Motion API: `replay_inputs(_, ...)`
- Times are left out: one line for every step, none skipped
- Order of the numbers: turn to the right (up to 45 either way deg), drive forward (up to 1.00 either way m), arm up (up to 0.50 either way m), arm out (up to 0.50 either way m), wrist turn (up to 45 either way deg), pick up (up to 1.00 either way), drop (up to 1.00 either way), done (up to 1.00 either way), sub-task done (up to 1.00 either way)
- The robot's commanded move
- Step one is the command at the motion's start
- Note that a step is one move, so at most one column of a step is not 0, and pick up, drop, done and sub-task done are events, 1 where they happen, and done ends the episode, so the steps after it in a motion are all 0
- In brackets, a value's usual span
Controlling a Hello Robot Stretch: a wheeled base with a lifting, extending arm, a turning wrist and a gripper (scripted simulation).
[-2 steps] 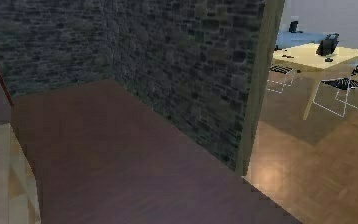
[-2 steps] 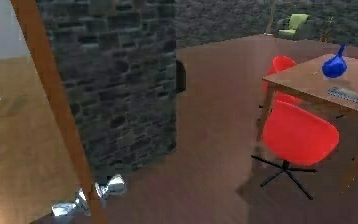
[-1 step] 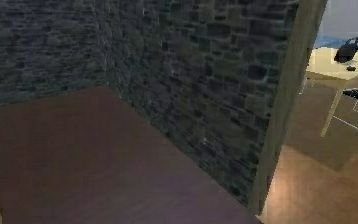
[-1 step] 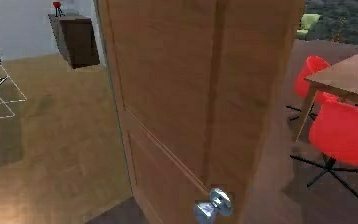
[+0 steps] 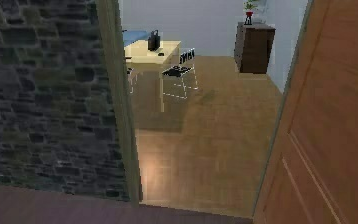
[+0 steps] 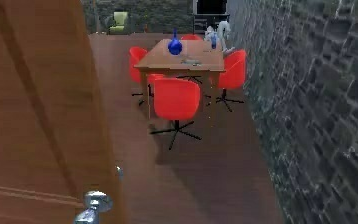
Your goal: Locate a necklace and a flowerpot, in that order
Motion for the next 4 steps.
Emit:
replay_inputs(0.0,1.0,0.0,0.0,0.0,0.0,0.0,0.0,0.0)
replay_inputs(3.0,0.0,0.0,0.0,0.0,0.0,0.0,0.0,0.0)
replay_inputs(0.0,0.25,0.0,0.0,0.0,0.0,0.0,0.0,0.0)
replay_inputs(21.0,0.0,0.0,0.0,0.0,0.0,0.0,0.0,0.0)
